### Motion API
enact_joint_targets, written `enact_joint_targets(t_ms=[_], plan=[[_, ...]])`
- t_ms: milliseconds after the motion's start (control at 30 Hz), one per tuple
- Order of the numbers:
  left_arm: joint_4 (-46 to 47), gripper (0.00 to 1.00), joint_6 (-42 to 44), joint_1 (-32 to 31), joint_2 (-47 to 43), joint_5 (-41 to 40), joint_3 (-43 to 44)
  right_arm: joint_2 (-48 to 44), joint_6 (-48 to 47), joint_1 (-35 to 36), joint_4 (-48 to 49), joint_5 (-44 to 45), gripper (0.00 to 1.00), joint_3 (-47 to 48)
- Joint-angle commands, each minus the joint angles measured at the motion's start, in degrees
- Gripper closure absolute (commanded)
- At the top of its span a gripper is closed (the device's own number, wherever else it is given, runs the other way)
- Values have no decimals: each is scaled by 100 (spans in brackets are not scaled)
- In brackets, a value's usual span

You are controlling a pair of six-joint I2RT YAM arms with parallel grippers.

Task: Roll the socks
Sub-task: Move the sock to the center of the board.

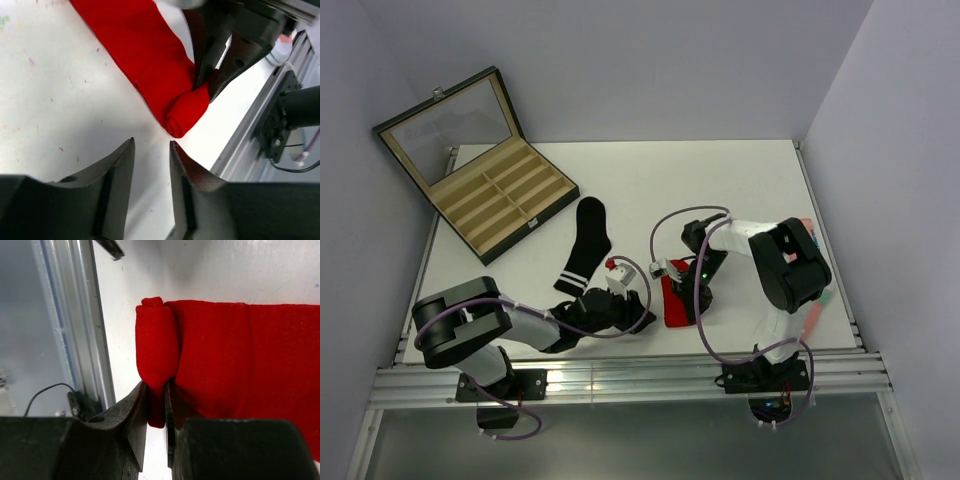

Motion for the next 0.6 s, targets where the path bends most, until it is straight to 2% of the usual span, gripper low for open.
enact_joint_targets(t_ms=[0, 233, 400, 567], plan=[[627, 59, 630, -131, -81, -397, -61, 231, -166, -68, -560, -47, 89, 287], [725, 46, 1369, -280, 32, 6, 229, 547, -95, -104, -727, -100, 89, 516], [233, 43, 1914, -473, 384, 262, 791, 732, -78, -121, -832, -162, 89, 666], [145, 43, 2248, -579, 753, 358, 1151, 899, -78, -148, -894, -232, 89, 745]])
